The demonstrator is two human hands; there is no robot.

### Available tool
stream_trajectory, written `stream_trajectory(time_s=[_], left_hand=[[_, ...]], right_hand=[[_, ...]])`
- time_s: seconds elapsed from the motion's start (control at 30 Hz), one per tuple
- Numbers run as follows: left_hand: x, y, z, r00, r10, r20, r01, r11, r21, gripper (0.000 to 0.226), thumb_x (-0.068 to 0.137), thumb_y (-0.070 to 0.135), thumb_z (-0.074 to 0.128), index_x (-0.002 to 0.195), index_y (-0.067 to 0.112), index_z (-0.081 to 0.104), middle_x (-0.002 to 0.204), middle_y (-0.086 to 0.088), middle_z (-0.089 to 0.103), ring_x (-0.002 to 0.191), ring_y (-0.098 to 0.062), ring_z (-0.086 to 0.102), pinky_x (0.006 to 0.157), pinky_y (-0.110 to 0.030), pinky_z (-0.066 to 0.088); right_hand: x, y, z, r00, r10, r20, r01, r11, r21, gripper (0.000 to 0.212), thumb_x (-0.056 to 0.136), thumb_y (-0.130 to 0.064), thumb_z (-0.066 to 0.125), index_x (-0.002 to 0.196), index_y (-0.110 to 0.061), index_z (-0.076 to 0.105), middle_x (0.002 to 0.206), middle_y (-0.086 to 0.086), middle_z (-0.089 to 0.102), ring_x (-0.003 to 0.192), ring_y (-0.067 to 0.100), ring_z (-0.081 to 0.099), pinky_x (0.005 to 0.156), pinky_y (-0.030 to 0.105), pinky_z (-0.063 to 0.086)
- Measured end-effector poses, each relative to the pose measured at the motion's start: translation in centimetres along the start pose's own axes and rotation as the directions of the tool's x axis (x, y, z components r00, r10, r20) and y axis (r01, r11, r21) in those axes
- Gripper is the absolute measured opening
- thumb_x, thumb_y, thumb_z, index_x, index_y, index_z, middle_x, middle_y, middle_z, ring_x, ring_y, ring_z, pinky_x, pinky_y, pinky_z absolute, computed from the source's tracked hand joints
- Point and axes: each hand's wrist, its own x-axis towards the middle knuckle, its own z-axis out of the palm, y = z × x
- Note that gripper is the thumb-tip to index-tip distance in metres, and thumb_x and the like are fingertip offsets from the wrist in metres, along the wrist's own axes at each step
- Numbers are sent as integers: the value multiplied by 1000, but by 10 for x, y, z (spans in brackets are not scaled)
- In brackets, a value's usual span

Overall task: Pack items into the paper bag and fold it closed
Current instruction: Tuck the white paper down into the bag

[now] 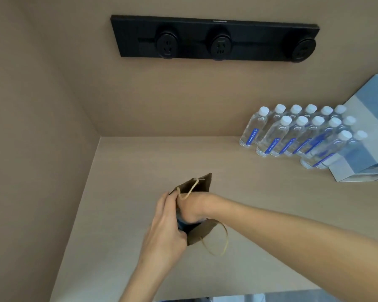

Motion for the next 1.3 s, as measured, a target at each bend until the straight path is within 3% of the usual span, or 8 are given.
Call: stream_trajectory(time_s=[0.13,0.17,0.37,0.5,0.63,0.87,1.13,1.3], left_hand=[[-2,-1,-2,999,-15,30,17,999,-51,94,71,-6,49,144,48,24,159,13,26,127,-20,50,94,-42,54],[-2,0,-3,999,-7,35,9,998,-67,94,71,-6,50,143,49,25,159,13,27,126,-19,51,95,-42,54],[0,-2,-9,1000,18,2,-18,992,-128,93,69,-7,54,140,48,30,151,18,34,117,-16,53,92,-41,55],[-2,-6,-11,1000,6,5,-5,991,-137,94,68,-9,53,141,45,29,149,17,34,117,-19,54,91,-43,55],[-5,-4,-12,1000,17,5,-16,990,-144,94,69,-10,50,140,47,28,148,15,34,118,-24,54,93,-47,54],[-5,-1,-10,1000,13,11,-11,994,-109,92,71,-9,51,140,46,25,152,12,31,120,-23,52,91,-42,54],[-2,0,-6,1000,-9,19,11,994,-107,90,72,-9,48,143,43,27,153,11,29,108,-18,53,89,-42,56],[-2,-1,-7,999,-25,30,28,995,-91,90,71,-6,48,137,49,20,147,14,30,104,-25,57,87,-47,56]], right_hand=[[32,-1,18,999,0,53,13,968,-252,33,97,-11,48,128,-4,53,137,11,53,124,24,48,102,27,34],[36,-1,19,996,75,39,-71,993,-99,35,98,-9,45,131,-3,48,140,12,49,123,26,47,104,29,32],[67,3,35,987,141,72,-158,905,395,23,94,-8,42,113,-12,54,116,14,56,119,34,52,96,40,44],[73,10,36,970,244,17,-239,926,291,29,95,-21,43,119,-9,54,112,14,62,79,25,60,69,26,53],[77,24,45,903,396,-166,-361,910,204,46,95,-28,44,135,-6,36,131,14,54,111,27,57,86,33,45],[73,27,52,897,310,-314,-162,893,419,18,92,-9,45,97,-2,61,101,17,63,92,31,61,71,30,43],[72,8,57,946,89,-313,-15,972,233,18,91,-7,51,109,-8,53,98,14,57,96,34,60,84,40,50],[59,23,47,957,29,-290,-64,992,-111,25,90,-16,54,114,-10,59,109,13,66,95,32,65,68,37,47]])
